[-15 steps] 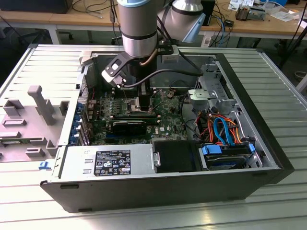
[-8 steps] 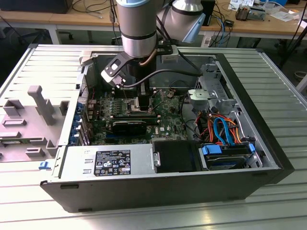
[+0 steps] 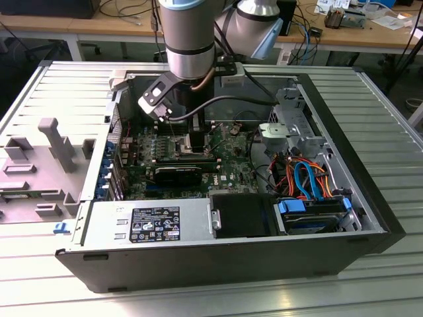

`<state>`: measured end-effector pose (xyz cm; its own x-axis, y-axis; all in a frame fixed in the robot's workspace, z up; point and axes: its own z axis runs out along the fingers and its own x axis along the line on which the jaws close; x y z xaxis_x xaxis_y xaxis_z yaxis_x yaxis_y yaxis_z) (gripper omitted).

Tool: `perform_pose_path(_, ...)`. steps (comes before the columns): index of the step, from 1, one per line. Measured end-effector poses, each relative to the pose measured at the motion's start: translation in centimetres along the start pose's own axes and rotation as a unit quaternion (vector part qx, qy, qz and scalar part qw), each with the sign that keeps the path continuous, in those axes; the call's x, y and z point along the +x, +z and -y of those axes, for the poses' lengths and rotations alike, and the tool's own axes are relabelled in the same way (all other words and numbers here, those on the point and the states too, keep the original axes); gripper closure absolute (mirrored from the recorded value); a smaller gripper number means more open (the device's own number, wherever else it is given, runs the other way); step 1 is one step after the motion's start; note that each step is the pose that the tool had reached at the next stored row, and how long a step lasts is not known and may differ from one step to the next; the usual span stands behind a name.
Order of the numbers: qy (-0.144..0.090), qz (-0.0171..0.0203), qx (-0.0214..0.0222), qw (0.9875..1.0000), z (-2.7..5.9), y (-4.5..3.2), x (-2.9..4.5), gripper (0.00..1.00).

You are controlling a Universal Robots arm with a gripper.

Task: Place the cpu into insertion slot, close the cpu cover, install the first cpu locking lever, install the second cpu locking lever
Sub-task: 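Place the cpu into insertion slot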

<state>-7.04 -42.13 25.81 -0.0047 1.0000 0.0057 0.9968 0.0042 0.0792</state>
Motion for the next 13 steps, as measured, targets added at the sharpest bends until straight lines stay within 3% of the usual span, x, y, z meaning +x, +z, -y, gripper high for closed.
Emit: perform_pose_path(13,0.000,0.0000,0.0000,1.0000,0.24,0.01,0.00,0.45)
